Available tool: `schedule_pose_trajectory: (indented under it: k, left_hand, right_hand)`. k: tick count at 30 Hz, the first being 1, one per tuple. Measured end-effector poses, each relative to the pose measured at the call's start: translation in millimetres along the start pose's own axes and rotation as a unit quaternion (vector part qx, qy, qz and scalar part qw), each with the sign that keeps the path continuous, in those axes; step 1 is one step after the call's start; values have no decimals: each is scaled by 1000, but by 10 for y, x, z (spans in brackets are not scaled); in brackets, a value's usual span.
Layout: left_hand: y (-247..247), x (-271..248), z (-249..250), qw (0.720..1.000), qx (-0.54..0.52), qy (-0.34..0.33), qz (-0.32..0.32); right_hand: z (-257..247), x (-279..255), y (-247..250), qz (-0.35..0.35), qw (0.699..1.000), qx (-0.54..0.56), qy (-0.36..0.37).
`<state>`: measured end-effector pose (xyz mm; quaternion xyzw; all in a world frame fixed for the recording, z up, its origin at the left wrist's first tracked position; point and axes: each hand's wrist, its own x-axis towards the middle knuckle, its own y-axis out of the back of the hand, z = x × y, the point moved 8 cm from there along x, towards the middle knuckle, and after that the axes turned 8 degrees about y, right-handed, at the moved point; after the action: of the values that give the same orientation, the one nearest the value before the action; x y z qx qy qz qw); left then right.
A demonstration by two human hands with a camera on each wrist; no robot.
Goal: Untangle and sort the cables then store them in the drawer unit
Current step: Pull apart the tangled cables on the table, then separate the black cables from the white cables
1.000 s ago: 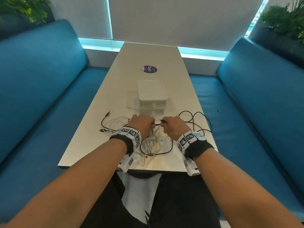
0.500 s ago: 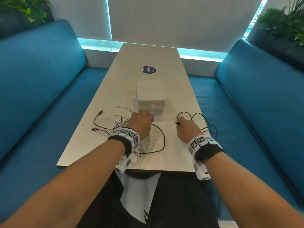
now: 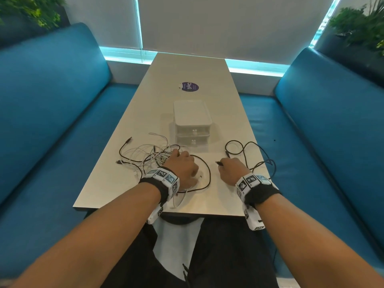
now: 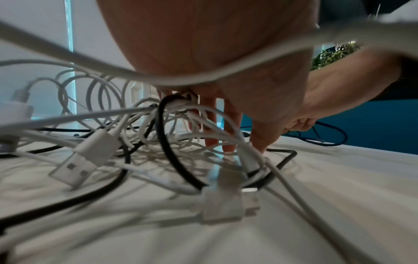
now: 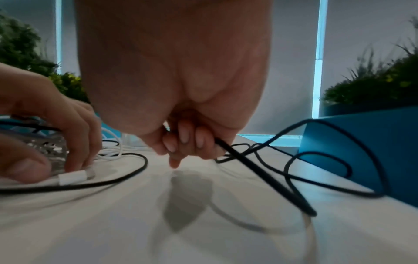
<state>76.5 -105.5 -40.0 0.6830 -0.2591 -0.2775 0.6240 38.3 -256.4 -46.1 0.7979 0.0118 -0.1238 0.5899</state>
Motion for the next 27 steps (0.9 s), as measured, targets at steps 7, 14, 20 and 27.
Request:
schedule_pose_trajectory:
  k: [7,14,20,27]
  left_hand:
    - [426,49,-296,976,-160,47,141]
    - [386,-240,-1587,922,-104,339,155]
    - [-182,-529,-2072,896,-92,433,-25]
    - [-370,-711,-2167,887,-147,436,-43]
  right_hand:
    - [-256,66,-26,9,997,52,55]
    - [-322,111,-26,4,996,68,50]
    - [-328,94,-142,-20,997,57,42]
    - [-402,148,-154,-27,997,49,51]
